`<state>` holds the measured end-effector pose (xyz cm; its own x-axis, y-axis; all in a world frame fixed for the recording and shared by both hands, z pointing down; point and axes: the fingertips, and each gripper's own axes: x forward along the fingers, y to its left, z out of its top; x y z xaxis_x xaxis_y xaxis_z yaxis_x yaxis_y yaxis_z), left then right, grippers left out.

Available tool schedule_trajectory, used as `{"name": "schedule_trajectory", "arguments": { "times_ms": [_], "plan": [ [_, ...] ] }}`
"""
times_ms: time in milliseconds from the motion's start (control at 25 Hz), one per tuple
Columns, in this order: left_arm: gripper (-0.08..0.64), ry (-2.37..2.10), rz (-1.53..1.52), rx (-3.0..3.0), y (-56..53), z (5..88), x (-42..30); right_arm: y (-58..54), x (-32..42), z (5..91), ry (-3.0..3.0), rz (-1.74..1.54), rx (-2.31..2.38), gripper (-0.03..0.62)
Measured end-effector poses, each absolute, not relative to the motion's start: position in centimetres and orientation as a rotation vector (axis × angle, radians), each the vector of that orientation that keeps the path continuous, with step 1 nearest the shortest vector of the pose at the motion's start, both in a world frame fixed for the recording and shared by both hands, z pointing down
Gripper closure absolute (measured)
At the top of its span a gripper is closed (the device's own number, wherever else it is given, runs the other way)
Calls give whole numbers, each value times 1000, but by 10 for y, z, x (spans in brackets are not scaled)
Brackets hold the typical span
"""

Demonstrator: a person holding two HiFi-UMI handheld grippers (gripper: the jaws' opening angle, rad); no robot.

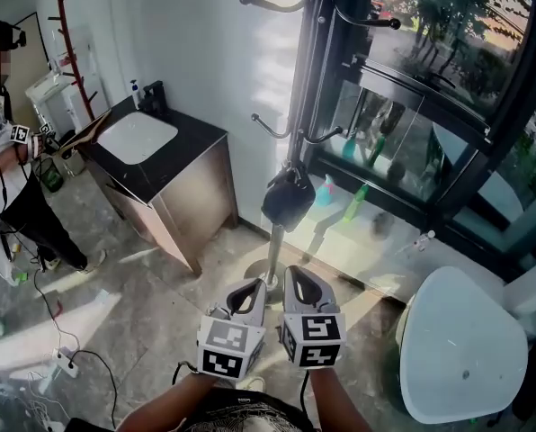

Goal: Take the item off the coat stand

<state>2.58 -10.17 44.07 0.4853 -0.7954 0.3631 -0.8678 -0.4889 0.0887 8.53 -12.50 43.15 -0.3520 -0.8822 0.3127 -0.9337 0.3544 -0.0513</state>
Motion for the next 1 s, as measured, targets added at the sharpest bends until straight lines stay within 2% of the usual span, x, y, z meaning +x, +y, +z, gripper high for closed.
{"name": "schedule_trajectory", "arguments": {
  "times_ms": [560, 1000],
  "plan": [
    [558, -1361, 379, 2520, -170, 440, 40, -183, 100, 445, -2321, 296, 1669, 577],
    [558, -1335, 393, 2514, -218, 446, 41, -230, 98, 462, -2297, 331, 1656, 505]
  ]
}}
